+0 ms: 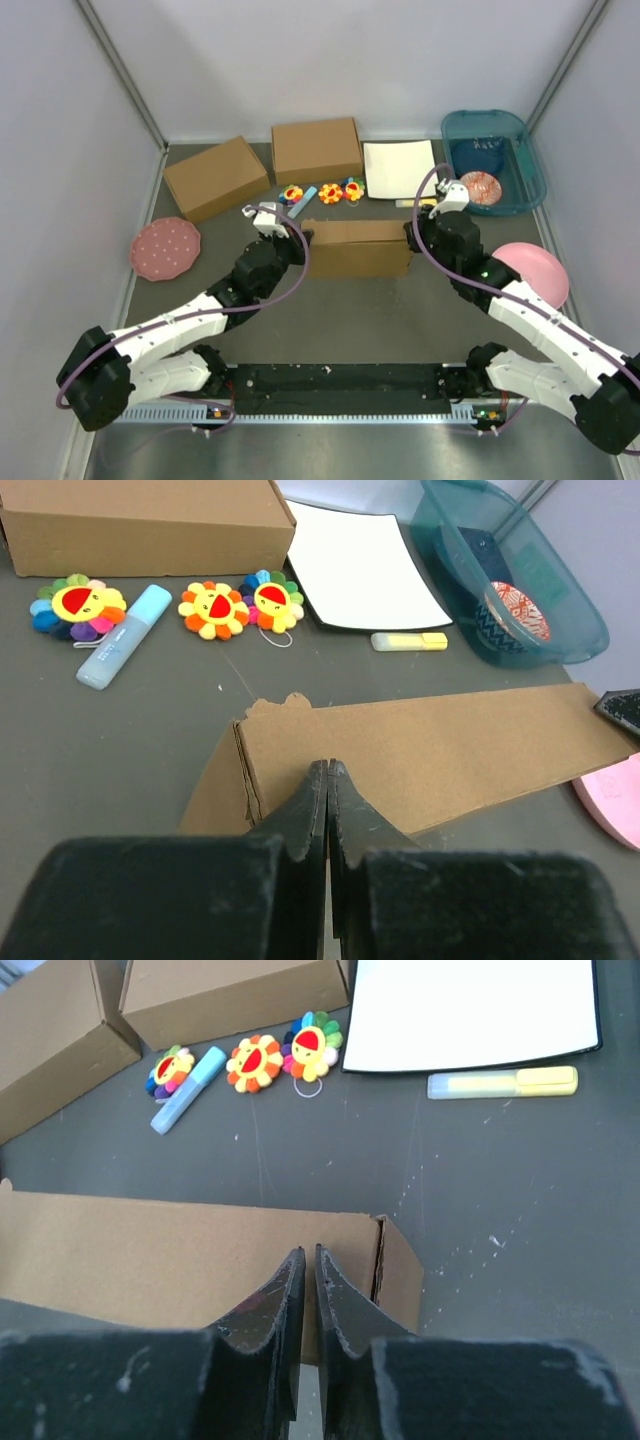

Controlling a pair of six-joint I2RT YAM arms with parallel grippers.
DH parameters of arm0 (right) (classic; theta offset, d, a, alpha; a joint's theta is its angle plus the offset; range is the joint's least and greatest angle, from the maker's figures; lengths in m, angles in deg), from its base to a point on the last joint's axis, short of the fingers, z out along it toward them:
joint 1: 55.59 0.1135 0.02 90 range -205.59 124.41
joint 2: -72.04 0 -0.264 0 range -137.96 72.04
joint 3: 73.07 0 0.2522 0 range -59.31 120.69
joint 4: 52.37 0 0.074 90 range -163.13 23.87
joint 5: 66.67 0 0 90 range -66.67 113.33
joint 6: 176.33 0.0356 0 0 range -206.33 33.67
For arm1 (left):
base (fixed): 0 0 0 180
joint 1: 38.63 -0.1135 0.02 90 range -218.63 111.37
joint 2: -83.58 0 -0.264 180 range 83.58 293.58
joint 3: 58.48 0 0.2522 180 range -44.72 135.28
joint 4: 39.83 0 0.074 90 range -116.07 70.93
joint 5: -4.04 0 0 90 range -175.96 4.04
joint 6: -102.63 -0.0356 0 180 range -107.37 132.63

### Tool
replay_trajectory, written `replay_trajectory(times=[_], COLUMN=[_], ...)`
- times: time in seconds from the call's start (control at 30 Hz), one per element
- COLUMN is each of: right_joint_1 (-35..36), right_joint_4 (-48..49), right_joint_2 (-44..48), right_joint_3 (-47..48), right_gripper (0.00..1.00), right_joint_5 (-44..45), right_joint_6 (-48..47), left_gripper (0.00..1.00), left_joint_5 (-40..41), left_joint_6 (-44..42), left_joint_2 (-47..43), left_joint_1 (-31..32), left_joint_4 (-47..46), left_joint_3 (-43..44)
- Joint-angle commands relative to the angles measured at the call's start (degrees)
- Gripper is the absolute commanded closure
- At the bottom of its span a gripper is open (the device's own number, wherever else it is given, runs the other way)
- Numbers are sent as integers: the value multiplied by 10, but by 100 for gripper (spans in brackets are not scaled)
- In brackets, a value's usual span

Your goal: Fold the paper box

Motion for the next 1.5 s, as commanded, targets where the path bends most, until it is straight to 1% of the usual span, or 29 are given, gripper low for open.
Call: replay_trajectory(times=[0.0, 0.13, 0.23, 0.33, 0.37, 0.47, 0.57, 0.63, 0.7, 0.73, 0.77, 0.8, 0.93, 0.97, 1.07, 1.2, 1.23, 1.33, 1.4, 1.47], right_joint_1=[3, 3, 3, 3, 3, 3, 3, 3, 3, 3, 3, 2, 3, 3, 1, -2, -3, -3, -4, -3], right_joint_4=[-77, -79, -77, -73, -71, -59, -52, -54, -60, -63, -65, -72, -70, -69, -58, -44, -39, -29, -29, -28], right_joint_2=[14, 18, 11, -3, -3, -3, 23, 43, 53, 55, 56, 55, 55, 56, 55, 45, 42, 33, 35, 56], right_joint_3=[60, 103, 95, 46, 12, -51, -74, -58, -40, -29, -7, 3, 53, 72, 82, 27, -7, -72, -96, -109], right_gripper=[90, 90, 91, 93, 94, 94, 94, 93, 89, 87, 80, 79, 80, 81, 85, 87, 88, 90, 91, 91], right_joint_5=[-16, -26, -19, -8, -6, -17, -13, -8, -3, 2, 4, 6, 15, 16, 19, 9, 1, -16, -17, -14], right_joint_6=[-21, -23, -22, -9, -3, 22, 33, 23, 15, 8, 7, 4, -12, -15, -22, -5, 1, 31, 48, 51], left_gripper=[100, 100, 100, 100, 100, 100, 100, 100, 99, 97, 95, 93, 92, 92, 92, 92, 92, 92, 92, 92], left_joint_5=[-6, 1, 4, 3, 2, 2, 6, 12, 22, 27, 37, 40, 30, 29, 27, 25, 21, 15, 14, 14], left_joint_6=[17, 3, 2, 6, 7, 9, 5, 3, -1, -1, -2, -3, -12, -15, -15, -5, -3, 4, 3, -1], left_joint_2=[14, 9, 10, 11, 11, 10, 9, 6, 2, -5, -10, -13, -18, -15, -9, -8, -7, -2, -1, 0], left_joint_1=[0, 0, 0, 0, 0, 0, 0, 0, -1, -1, -2, -3, -16, -17, -17, -17, -17, -17, -17, -17], left_joint_4=[42, 54, 57, 57, 57, 59, 60, 63, 64, 66, 67, 68, 72, 78, 83, 73, 72, 71, 71, 70], left_joint_3=[-36, -22, -20, -23, -26, -29, -30, -24, -18, -10, -6, -2, 22, 32, 34, 11, 4, -2, -3, 0])
